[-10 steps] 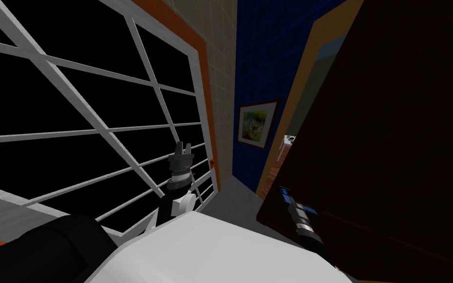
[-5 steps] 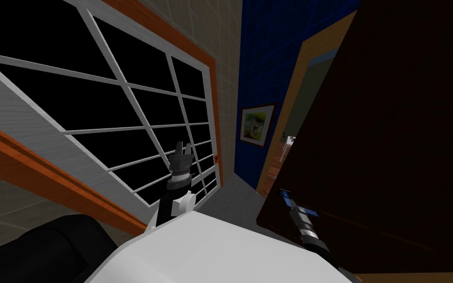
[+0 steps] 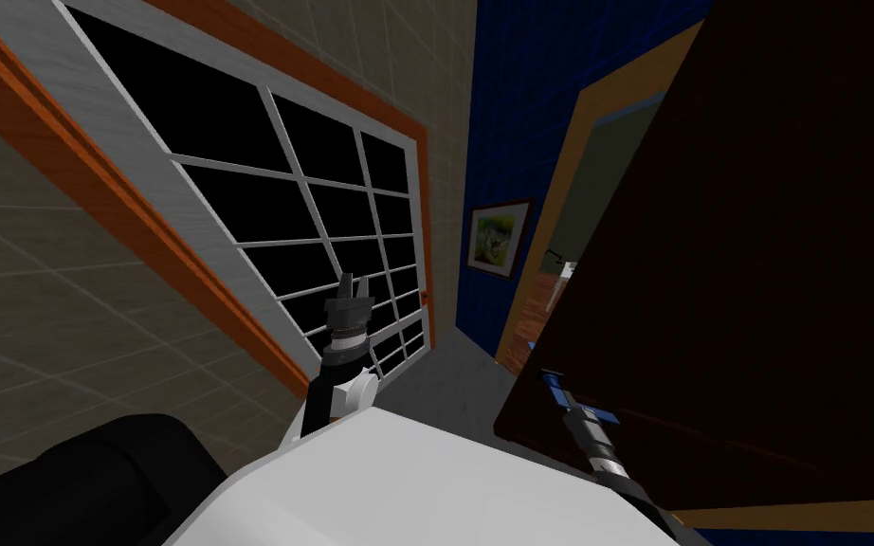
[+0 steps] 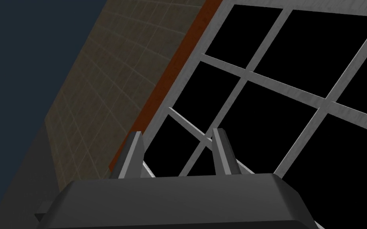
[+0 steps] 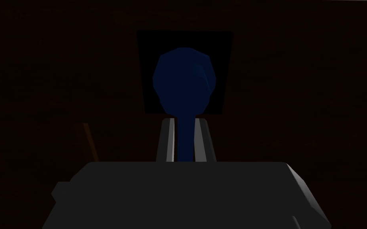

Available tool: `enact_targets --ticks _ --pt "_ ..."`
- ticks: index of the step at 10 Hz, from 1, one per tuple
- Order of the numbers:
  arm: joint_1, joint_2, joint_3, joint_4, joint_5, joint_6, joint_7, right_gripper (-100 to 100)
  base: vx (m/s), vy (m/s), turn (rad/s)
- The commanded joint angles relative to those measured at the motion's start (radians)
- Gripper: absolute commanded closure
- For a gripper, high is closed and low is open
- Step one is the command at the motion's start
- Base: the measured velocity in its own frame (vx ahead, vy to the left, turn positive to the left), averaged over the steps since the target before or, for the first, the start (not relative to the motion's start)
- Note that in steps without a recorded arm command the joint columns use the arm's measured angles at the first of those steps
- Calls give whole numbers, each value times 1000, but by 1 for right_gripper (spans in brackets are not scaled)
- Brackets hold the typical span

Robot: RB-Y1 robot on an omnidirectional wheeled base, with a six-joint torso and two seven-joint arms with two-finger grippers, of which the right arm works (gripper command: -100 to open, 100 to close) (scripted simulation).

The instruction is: Pull the door open

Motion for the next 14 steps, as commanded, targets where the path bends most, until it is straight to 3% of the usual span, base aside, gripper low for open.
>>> enact_targets --ticks 1,3,4,5,14 --pt "3 -9 14 20 5 -30 -18 100 -170 -51 61" --pt "20 -26 34 16 12 -54 -37 100 -157 -60 92" --pt "20 -19 28 8 10 -37 -28 100 -81 -25 32" --pt "33 -28 41 15 10 -63 -39 100 -139 -34 174" --pt "89 -76 89 49 5 -181 -83 100 -187 -63 144"
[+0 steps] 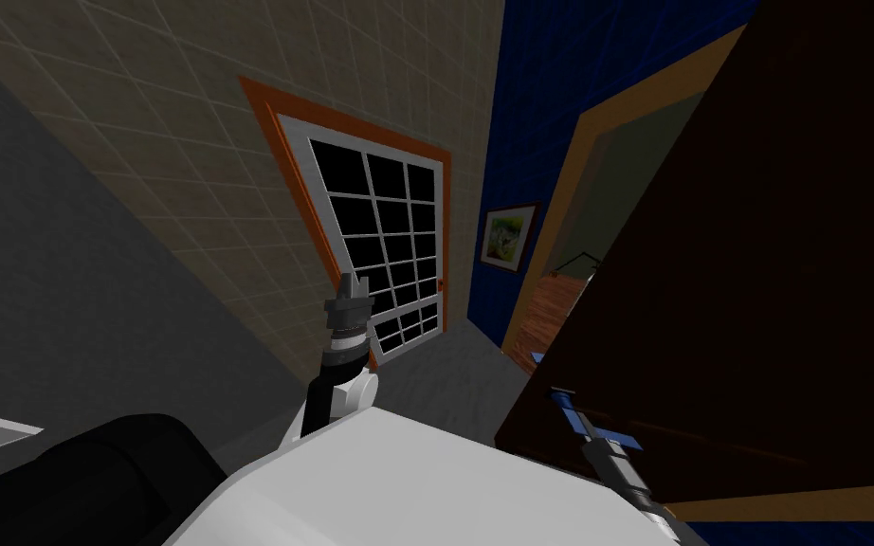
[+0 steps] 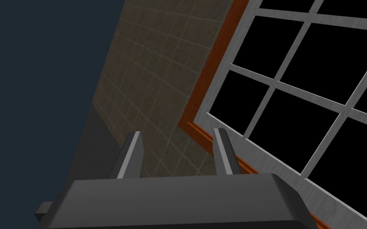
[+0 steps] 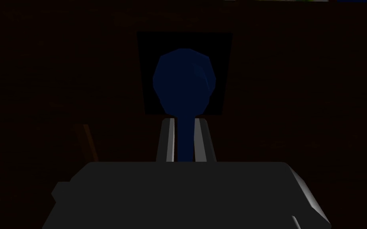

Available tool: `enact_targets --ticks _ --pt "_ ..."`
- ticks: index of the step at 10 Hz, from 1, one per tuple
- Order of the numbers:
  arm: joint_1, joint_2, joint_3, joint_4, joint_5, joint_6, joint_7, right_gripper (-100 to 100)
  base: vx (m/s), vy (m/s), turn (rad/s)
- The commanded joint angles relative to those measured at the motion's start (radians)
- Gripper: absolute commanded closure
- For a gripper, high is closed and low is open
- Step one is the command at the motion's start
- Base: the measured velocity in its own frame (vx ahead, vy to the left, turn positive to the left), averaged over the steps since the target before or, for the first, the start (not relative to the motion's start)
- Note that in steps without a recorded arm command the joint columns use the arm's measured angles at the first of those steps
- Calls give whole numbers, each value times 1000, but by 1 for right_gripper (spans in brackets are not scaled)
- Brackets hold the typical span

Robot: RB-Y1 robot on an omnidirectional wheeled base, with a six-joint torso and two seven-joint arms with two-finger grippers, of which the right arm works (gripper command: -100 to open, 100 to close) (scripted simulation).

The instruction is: Pull the door open

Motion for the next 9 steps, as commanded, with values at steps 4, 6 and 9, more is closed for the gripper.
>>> enact_targets --ticks 4,6,9 --pt "-10 4 30 -24 12 18 5 100 -147 -24 -21" --pt "-24 7 60 -50 24 39 11 100 -193 -42 -59" --pt "-33 9 81 -68 33 53 16 100 -144 -41 -28"
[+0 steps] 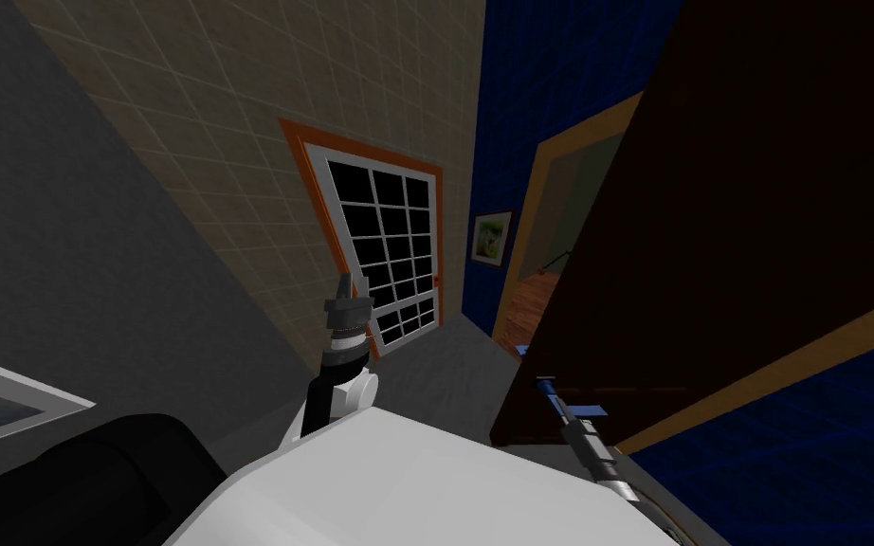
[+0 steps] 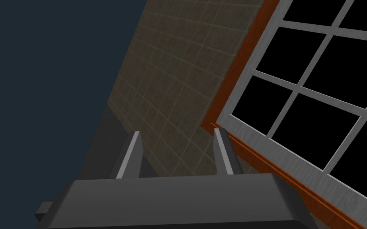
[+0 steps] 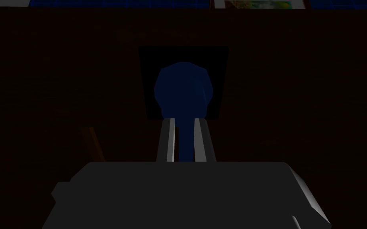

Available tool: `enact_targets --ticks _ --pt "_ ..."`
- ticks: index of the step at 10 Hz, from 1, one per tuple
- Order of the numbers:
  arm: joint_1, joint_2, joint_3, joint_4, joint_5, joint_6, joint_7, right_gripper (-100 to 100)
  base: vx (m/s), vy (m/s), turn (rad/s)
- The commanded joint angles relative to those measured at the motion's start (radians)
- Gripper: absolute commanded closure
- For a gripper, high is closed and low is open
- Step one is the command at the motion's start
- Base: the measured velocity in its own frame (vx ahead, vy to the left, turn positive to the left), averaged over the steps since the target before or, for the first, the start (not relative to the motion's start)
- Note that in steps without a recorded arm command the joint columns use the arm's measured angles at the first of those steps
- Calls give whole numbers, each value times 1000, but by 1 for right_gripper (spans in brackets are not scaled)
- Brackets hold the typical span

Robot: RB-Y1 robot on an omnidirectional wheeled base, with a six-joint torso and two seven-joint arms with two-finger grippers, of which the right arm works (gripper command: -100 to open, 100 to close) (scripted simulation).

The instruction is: Pull the door open

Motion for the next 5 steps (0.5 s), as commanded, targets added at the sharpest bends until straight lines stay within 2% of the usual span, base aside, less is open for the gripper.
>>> enact_targets --ticks 1,3,5 --pt "17 2 12 -43 6 17 2 100 -37 -21 -6" --pt "1 5 47 -73 20 41 9 100 -134 -97 -37" --pt "1 5 47 -73 20 41 9 100 -80 -37 1"
